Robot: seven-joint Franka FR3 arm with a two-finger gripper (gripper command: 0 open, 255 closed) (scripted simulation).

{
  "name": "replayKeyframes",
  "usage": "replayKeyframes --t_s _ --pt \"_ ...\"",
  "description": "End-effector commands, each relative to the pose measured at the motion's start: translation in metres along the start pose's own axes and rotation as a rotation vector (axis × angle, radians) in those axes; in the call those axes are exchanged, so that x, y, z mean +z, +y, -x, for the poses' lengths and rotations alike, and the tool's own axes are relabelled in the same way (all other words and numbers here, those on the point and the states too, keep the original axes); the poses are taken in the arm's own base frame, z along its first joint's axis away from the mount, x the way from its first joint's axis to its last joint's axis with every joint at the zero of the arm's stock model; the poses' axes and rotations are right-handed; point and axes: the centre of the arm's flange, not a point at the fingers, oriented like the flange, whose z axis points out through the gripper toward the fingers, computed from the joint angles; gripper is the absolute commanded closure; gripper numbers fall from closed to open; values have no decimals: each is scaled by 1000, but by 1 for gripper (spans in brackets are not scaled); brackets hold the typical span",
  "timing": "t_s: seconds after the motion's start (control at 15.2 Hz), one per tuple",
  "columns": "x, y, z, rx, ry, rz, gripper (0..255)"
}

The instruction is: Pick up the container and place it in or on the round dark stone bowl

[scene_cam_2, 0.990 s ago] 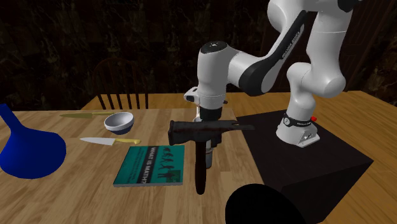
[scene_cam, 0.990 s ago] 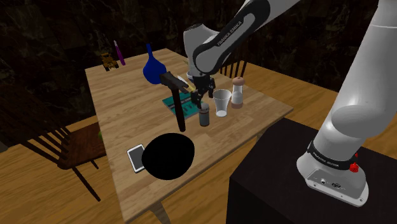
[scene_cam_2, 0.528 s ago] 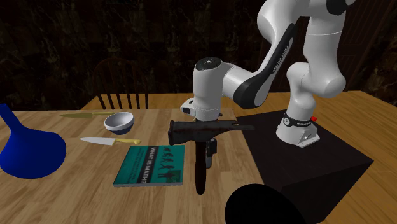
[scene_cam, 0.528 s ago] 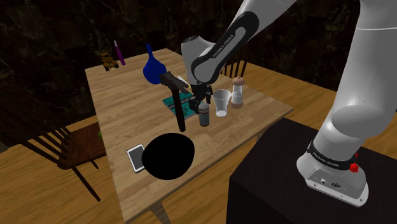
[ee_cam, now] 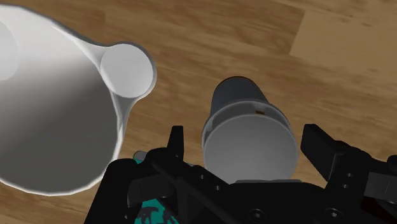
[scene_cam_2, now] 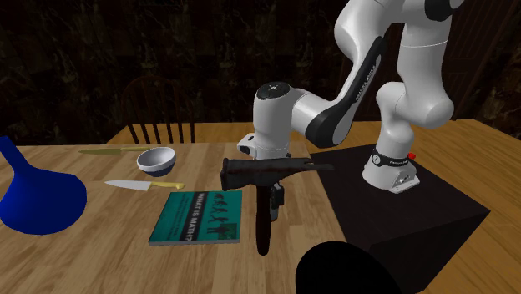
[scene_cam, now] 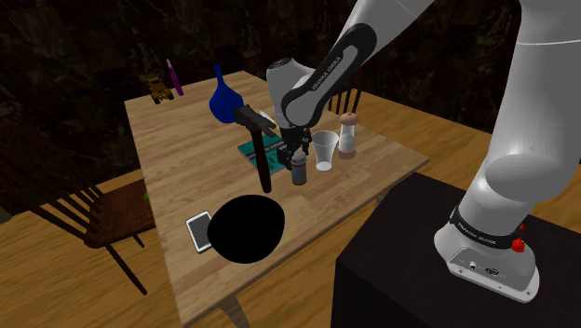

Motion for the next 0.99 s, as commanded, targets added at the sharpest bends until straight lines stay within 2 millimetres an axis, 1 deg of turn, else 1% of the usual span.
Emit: replayKeyframes --t_s 0.0,0.07,0.66,0.92 --pt "0 0 0 0 0 0 0" --pt "0 0 0 0 0 0 255" --pt "0 0 0 0 0 0 255" --pt "-21 2 1 0 0 0 255"
